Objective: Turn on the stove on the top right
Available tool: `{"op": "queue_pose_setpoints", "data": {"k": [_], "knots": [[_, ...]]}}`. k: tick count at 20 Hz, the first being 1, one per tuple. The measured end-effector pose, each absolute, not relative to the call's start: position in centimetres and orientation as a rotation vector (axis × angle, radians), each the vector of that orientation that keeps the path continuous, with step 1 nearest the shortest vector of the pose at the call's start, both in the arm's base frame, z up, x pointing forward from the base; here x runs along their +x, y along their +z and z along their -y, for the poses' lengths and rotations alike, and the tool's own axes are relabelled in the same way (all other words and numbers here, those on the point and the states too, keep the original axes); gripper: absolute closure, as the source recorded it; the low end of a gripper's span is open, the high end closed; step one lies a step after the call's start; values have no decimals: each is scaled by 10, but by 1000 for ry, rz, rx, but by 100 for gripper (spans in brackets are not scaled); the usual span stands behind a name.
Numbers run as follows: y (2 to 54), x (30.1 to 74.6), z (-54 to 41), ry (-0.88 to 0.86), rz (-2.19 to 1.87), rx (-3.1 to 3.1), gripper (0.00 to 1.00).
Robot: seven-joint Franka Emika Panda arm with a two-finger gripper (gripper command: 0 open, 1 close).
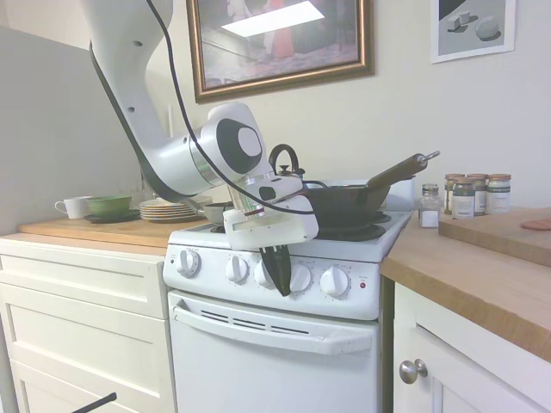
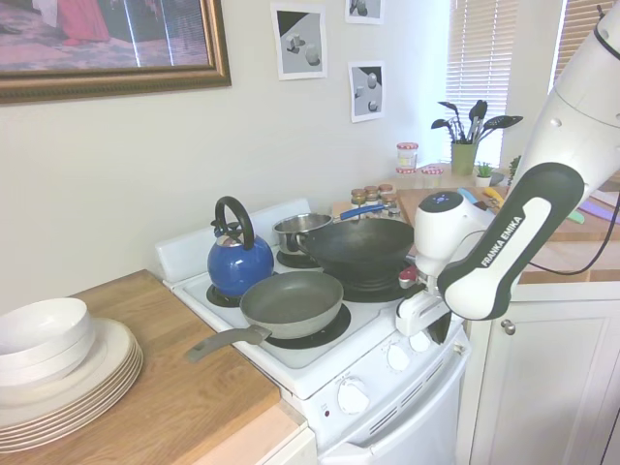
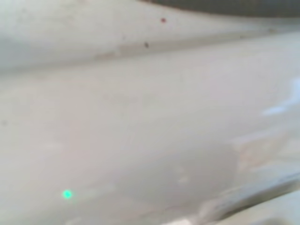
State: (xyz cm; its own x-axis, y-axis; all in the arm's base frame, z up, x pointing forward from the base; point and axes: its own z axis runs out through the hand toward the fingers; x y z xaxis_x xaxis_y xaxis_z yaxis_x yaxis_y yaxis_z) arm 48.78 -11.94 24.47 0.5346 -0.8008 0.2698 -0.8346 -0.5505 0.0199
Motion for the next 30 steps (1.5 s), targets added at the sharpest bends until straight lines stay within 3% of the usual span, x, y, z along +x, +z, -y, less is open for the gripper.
{"op": "queue_pose_setpoints", "data": {"k": [13, 14, 20, 30], "knots": [[281, 449, 94, 359, 1427, 2735, 100], [285, 444, 91, 362, 1439, 2745, 0], [303, 418, 82, 385, 1433, 2792, 0], [301, 415, 78, 377, 1415, 2796, 0]]}}
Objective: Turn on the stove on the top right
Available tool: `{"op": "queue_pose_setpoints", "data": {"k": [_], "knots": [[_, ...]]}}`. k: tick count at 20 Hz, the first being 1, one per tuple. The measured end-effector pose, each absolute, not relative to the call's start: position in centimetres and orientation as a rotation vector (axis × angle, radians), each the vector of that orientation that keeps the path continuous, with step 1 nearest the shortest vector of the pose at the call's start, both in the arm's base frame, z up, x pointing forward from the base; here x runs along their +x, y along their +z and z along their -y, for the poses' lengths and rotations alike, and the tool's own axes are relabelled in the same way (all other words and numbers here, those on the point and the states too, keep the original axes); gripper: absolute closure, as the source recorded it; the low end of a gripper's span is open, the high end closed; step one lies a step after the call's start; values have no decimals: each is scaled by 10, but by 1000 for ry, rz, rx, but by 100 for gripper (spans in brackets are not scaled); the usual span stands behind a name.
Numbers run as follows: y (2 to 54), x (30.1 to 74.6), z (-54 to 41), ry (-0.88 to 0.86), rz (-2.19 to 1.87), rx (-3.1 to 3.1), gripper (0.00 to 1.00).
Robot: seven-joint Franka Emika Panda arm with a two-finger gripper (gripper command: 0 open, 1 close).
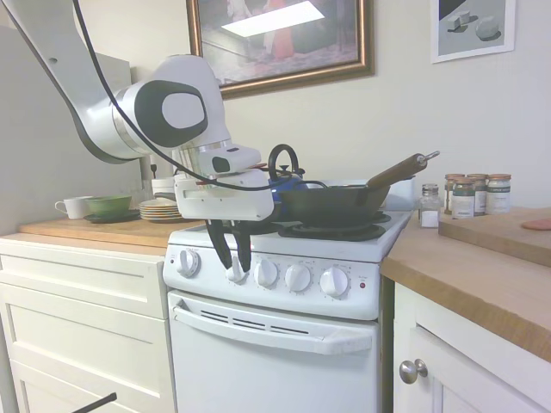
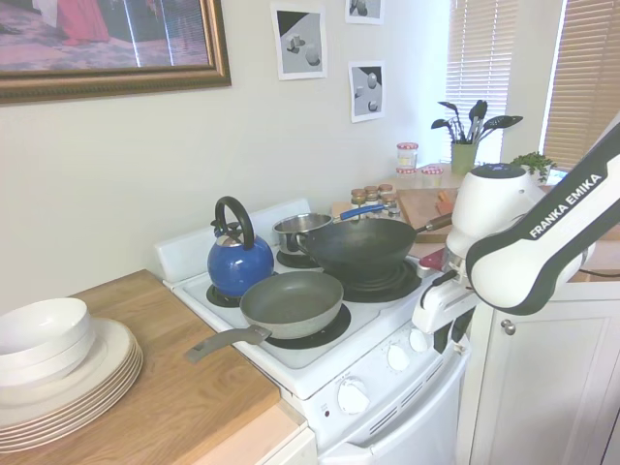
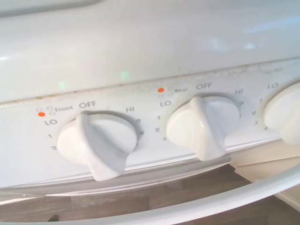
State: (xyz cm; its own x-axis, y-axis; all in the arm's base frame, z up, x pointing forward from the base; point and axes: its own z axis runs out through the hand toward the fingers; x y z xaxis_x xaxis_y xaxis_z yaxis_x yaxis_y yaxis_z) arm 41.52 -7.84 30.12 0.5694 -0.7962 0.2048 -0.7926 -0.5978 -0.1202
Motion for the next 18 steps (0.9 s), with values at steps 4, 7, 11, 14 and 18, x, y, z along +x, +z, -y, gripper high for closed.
{"op": "queue_pose_setpoints", "data": {"k": [4, 7, 11, 14, 18], "knots": [[304, 415, 80, -381, -1399, -2771, 0], [306, 415, 78, -386, -1393, -2773, 0], [304, 411, 77, -377, -1391, -2778, 0], [302, 409, 75, -369, -1388, -2783, 0], [300, 407, 73, -367, -1383, -2785, 0]]}}
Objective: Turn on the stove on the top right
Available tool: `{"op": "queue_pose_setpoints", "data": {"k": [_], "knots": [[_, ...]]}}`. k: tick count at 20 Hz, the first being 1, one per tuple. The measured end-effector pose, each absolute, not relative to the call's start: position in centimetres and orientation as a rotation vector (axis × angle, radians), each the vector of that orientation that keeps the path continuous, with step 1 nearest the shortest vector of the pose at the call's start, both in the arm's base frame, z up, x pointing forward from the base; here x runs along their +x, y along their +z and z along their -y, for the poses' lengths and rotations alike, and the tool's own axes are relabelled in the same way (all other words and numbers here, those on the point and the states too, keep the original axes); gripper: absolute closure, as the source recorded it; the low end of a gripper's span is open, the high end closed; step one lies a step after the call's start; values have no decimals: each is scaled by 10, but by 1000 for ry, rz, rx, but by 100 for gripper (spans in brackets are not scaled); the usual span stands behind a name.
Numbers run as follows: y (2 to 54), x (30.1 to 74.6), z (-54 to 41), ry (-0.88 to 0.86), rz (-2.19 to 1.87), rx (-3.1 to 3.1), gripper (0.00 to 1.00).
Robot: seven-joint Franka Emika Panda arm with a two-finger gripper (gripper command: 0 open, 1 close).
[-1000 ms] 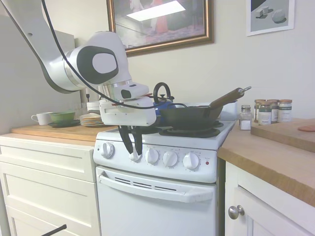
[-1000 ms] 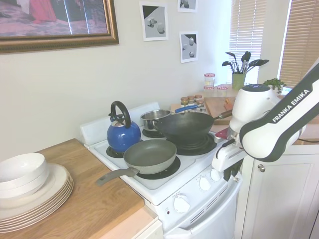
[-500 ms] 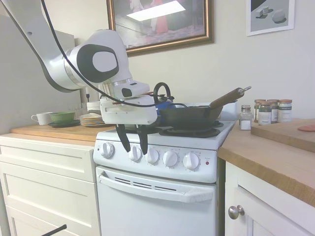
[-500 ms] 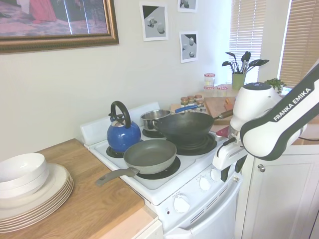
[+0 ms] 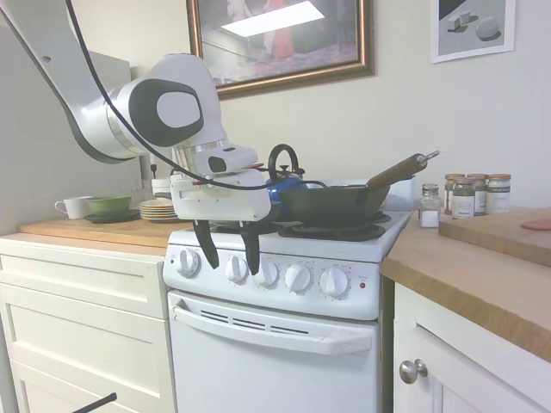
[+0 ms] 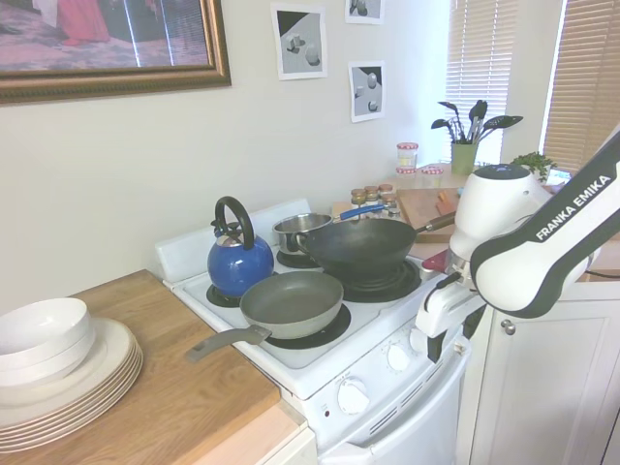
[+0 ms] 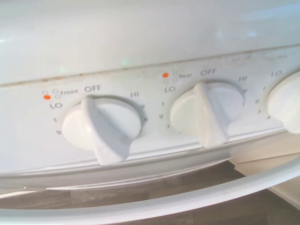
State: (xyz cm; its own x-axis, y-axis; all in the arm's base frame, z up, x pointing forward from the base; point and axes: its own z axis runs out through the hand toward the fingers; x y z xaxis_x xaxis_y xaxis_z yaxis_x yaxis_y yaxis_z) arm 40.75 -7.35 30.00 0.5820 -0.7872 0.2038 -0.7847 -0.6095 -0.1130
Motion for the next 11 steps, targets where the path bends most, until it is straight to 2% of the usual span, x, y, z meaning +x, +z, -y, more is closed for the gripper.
{"op": "queue_pose_setpoints", "data": {"k": [11], "knots": [[314, 410, 60, -419, -1328, -2799, 0]]}}
